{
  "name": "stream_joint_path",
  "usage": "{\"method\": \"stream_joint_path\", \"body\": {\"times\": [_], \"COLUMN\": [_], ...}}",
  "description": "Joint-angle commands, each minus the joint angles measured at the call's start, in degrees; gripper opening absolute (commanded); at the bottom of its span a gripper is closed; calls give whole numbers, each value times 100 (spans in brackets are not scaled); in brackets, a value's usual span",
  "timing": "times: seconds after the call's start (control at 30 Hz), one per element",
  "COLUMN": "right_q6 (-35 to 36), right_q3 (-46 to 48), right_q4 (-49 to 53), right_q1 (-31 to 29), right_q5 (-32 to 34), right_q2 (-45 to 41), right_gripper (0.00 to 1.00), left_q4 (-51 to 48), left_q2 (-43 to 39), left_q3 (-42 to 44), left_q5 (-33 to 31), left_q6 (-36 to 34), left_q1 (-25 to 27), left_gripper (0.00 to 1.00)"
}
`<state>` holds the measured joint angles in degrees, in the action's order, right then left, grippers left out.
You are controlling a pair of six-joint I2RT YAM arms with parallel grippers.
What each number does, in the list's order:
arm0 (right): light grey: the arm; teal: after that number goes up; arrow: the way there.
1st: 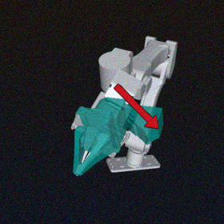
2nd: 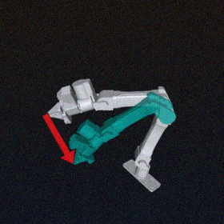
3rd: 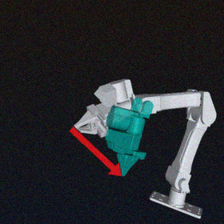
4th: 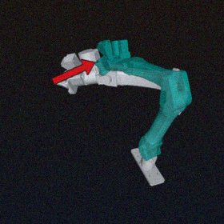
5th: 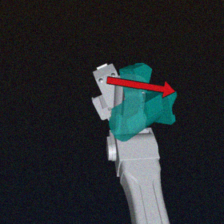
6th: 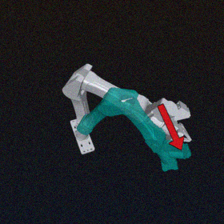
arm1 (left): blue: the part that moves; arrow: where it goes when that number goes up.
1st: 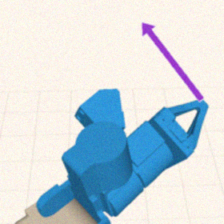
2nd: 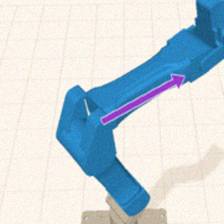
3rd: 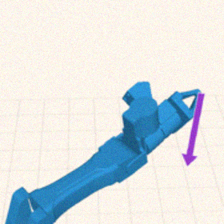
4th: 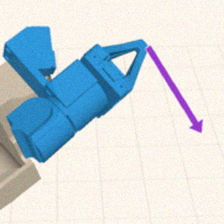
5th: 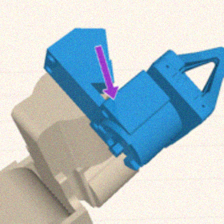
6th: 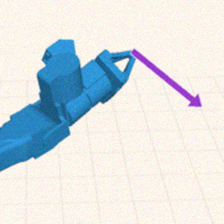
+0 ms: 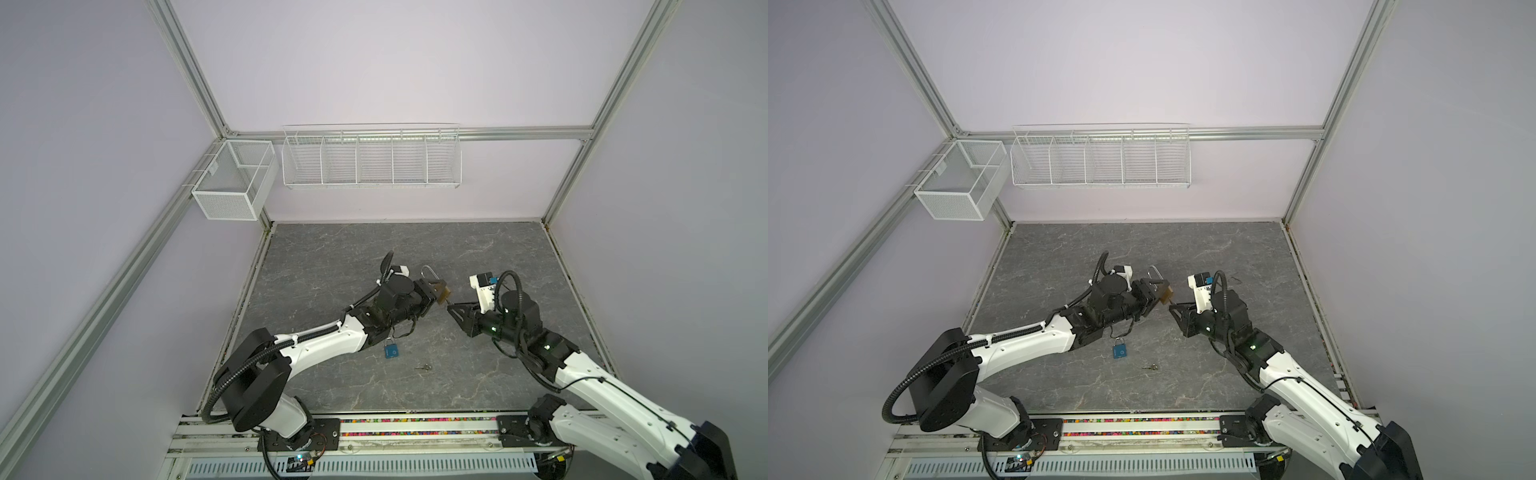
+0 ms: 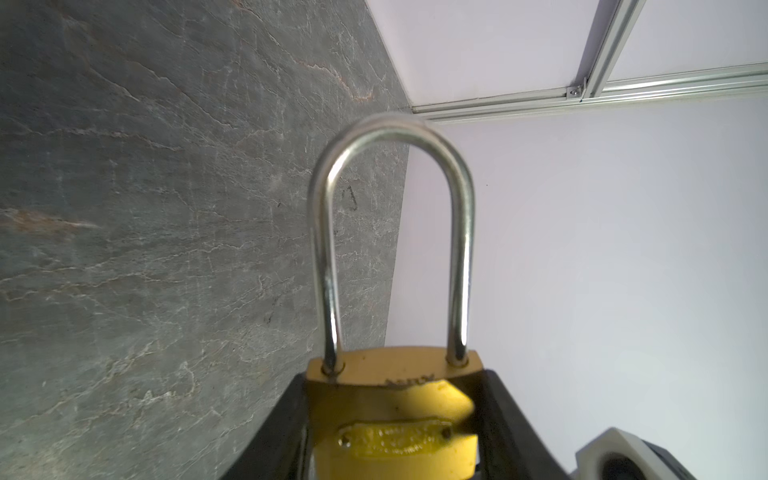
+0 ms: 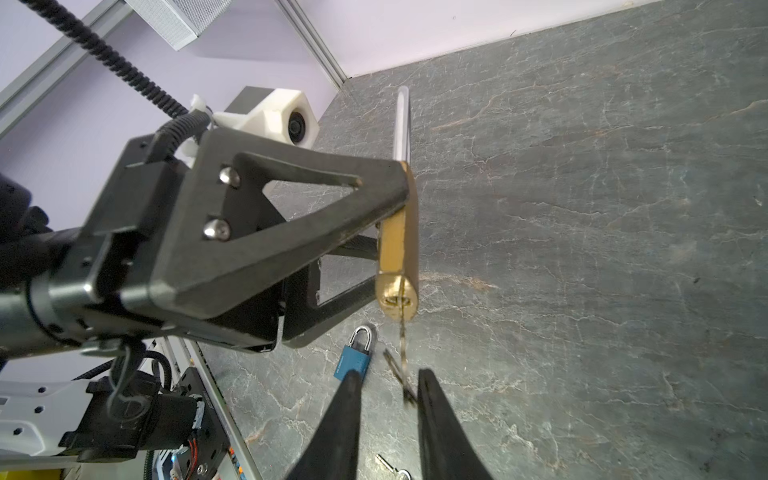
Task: Unlock with the key
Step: 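Close the right gripper on the silver key below the brass padlock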
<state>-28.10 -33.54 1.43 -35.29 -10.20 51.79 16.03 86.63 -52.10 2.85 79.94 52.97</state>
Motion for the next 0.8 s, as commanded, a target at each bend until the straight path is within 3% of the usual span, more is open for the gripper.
{"method": "stream_joint_path", "body": {"times": [0.0,0.2,0.67,0.77], "right_q6": [50,35,307,393], "right_q3": [-151,-168,-587,-641], "right_q4": [-116,-161,443,411], "right_q1": [20,15,17,17], "right_q5": [-112,-115,255,31], "right_q2": [72,124,419,523], "right_gripper": [22,9,7,7], "left_q4": [462,435,428,362], "left_q2": [-208,-221,-261,-270], "left_q3": [-33,-39,33,28], "left_q5": [-27,-13,-2,-65], "left_q6": [47,30,35,17], "left_q1": [-24,-24,-24,-24], "left_gripper": [0,0,0,0]}}
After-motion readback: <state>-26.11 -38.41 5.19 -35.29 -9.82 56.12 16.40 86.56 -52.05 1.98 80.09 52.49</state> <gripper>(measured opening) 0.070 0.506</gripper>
